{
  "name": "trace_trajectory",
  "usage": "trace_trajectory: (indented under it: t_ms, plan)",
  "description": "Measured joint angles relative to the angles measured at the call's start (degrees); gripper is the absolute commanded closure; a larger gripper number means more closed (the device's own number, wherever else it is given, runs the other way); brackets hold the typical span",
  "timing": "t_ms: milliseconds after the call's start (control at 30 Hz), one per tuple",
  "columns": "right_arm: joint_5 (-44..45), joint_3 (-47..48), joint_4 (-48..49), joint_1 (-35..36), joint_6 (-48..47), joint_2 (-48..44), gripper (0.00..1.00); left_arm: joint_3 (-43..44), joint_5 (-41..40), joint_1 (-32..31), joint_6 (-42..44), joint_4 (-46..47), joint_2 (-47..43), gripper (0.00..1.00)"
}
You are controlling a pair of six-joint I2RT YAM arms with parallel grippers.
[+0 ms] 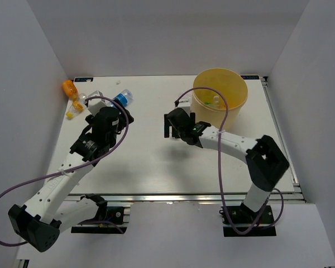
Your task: Put the plastic bottles in the bin
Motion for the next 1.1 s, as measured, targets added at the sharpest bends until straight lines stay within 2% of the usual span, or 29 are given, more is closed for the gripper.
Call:
trace_trajectory:
  t_ms: [367, 433, 567, 600, 633, 733, 800, 833, 867, 1000, 1100]
  plan:
    - [11.7, 5.6, 5.0, -0.1, 12.6, 14.2, 0.11, -1.6, -3.1, 0.0, 0.0, -3.5, -3.1, 0.02]
    - [13.5, 7.8, 5.0, -0.1, 14.4, 17.3, 0.14, -1.8, -3.5, 0.0, 0.0, -3.8, -3.5, 0.02]
    - [15.2, 8.7, 4.8, -0.3, 17.6, 20.1, 0.27, -2.8, -4.7, 0.0, 0.0, -4.4, -5.3, 0.02]
    - [15.2, 8.5, 4.8, -0.4, 18.4, 20.2, 0.43, -3.0, -5.0, 0.0, 0.0, -4.5, -5.9, 0.02]
    - [15.3, 8.3, 4.9, -0.5, 18.9, 20.2, 0.47, -3.3, -5.2, 0.0, -0.1, -4.6, -6.6, 0.02]
    - [15.2, 6.4, 6.8, -0.8, 20.9, 20.0, 0.48, -3.9, -6.0, 0.0, -0.1, -4.7, -8.3, 0.02]
    - [15.2, 5.1, 7.7, -0.9, 21.7, 19.9, 0.58, -4.4, -6.6, 0.0, -0.3, -4.7, -9.1, 0.02]
    - [15.2, 4.5, 8.2, -0.9, 22.0, 19.8, 0.68, -4.5, -6.8, 0.0, -0.5, -4.9, -9.2, 0.02]
    - [15.0, 4.0, 8.7, -1.0, 22.0, 19.6, 0.98, -4.5, -7.0, 0.0, -0.6, -4.9, -9.2, 0.02]
    - [11.4, 2.3, 12.6, -1.0, 17.0, 17.9, 1.0, -4.6, -7.6, 0.0, -0.8, -4.9, -9.1, 0.02]
    - [2.9, 0.6, 18.1, -1.3, 7.3, 14.4, 1.0, -4.6, -7.9, 0.0, -0.9, -4.9, -8.6, 0.02]
